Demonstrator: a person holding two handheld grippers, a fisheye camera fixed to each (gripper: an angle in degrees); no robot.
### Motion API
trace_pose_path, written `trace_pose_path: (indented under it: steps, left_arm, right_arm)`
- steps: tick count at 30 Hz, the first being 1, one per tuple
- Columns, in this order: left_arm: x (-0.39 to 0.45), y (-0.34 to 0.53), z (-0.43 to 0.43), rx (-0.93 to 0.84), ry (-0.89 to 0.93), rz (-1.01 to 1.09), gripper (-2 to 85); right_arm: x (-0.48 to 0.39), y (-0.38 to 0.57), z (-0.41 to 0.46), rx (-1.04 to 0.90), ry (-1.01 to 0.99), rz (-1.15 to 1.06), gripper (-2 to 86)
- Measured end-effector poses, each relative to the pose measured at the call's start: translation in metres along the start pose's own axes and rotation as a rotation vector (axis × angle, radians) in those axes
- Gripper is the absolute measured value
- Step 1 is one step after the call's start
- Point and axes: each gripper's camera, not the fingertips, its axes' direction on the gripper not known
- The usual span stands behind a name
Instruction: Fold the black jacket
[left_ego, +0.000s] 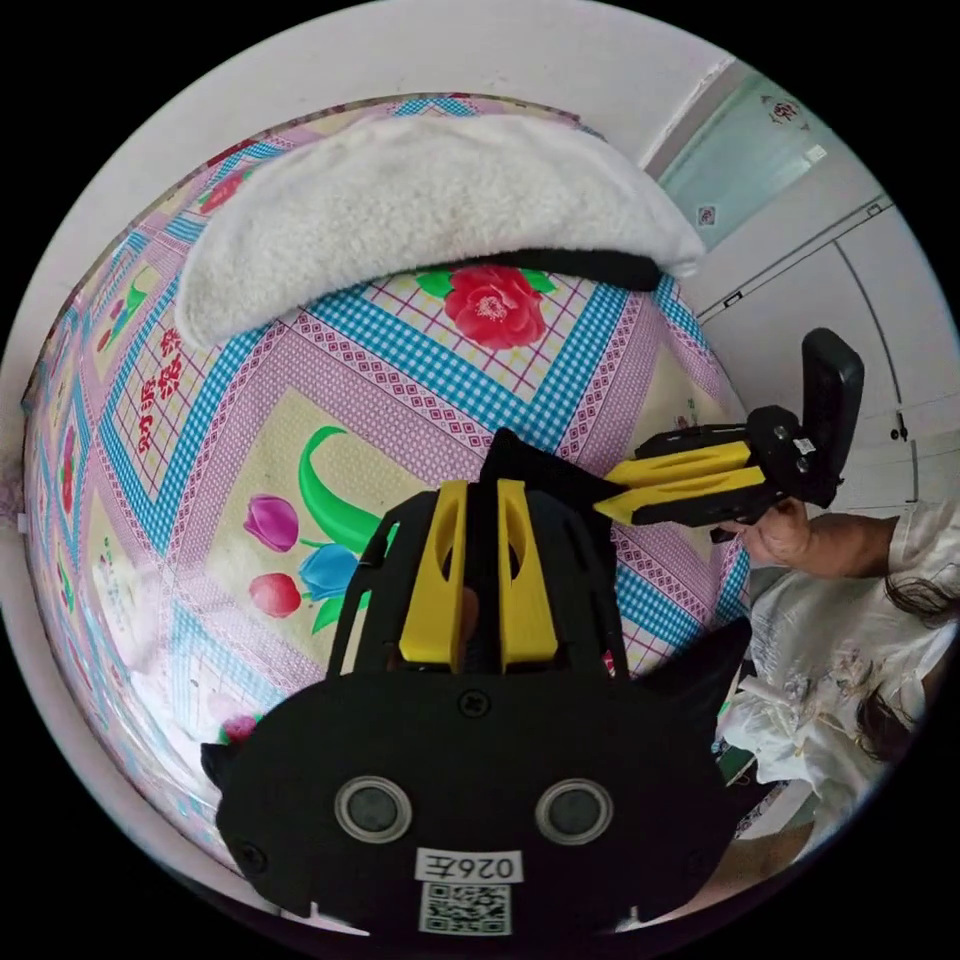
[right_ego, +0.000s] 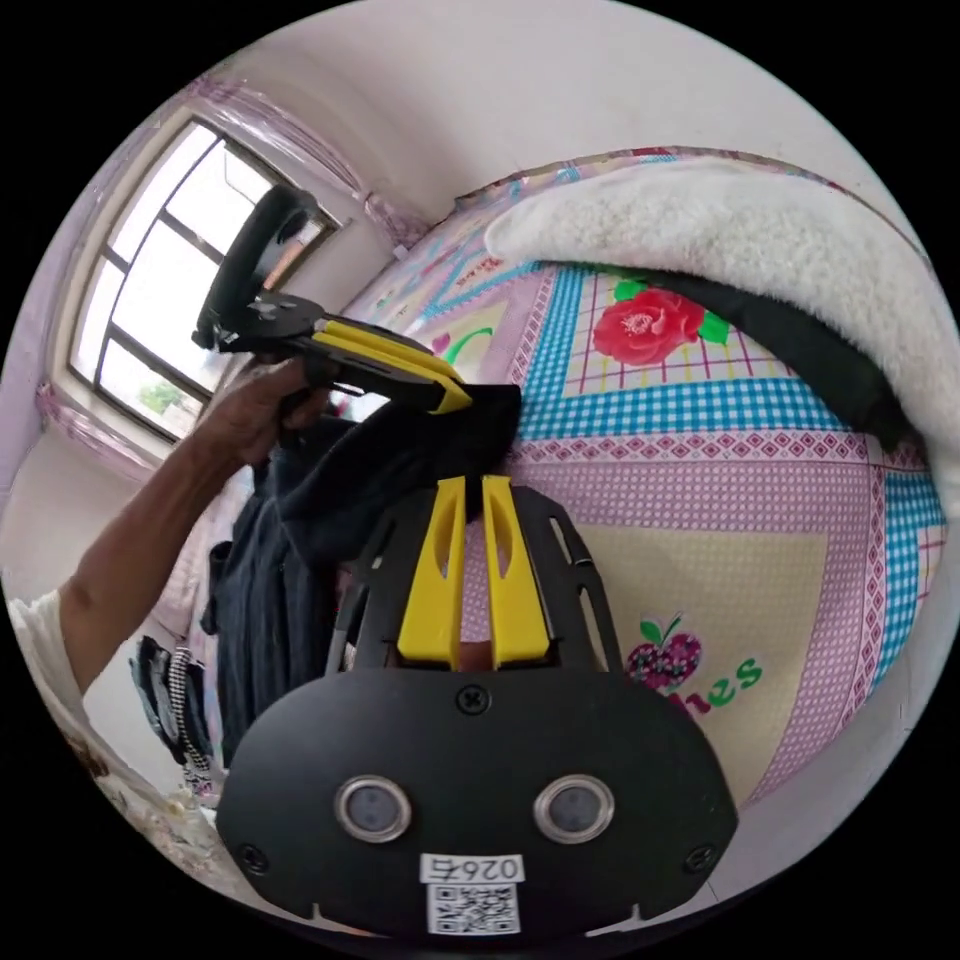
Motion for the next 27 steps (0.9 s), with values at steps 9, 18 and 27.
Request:
trace_pose_path:
  steps: [9, 18, 27]
  left_arm:
    - [-0.008, 0.155, -0.236, 0.732, 0.148, -0.003, 5.3]
    - [0.094, 0.494, -0.291, 1.059, -0.028, -0.282, 6.0]
    - [0.128, 0.716, -0.148, 0.986, 0.125, -0.993, 2.1]
  right_arm:
    - [-0.049, 0.006, -0.181, 0.41, -0.451, -0.216, -1.3]
    - [-0.261, 0.158, -0.174, 0.239, -0.802, -0.742, -1.2]
    - [-0.318, 0.37, 0.057, -0.393, -0.635, -0.928, -0.7]
